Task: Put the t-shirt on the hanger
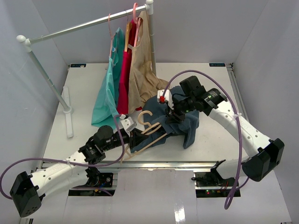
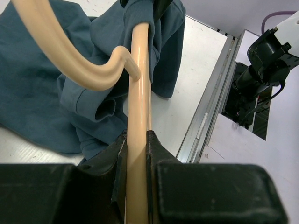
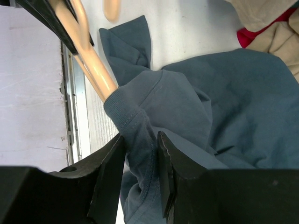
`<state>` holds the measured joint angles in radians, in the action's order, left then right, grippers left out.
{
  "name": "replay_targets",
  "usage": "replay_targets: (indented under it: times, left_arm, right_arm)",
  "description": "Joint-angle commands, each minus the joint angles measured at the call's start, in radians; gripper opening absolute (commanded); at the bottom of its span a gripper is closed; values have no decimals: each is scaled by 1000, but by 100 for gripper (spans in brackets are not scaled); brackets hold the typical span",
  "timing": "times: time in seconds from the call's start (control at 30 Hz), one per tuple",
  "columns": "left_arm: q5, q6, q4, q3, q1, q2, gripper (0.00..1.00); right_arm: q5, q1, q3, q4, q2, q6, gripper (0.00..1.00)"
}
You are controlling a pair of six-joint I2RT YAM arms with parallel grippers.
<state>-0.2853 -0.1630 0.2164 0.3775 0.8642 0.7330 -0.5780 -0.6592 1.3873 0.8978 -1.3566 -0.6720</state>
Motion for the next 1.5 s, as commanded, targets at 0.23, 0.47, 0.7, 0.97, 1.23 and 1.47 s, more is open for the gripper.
replay_targets:
  times: [0.23,0.47,0.7,0.97,1.23,1.47]
  left_arm:
    - [-41,57,224,112,7,43,0]
    - [-29,69,237,100,7,15,0]
    - [-30,76,251,80,7,-20,0]
    - [-17,76,282,58,7,-61,0]
    - [211,43,131,133,8,-134,62]
    - [391,-42,-57,233,7,-204,69]
  right_arm:
    - [-95,-122,-45,-86,-21,129,36]
    - [-101,-149,-78,-106,-18,147,55]
    - [-57,-155,-83,-133,-29,180,45]
    - [15,-166,-90,-167,-55,236,8]
    - [152,-165,-96,-265,46,328,8]
    - [395,-154,-66,-289,161,444,8]
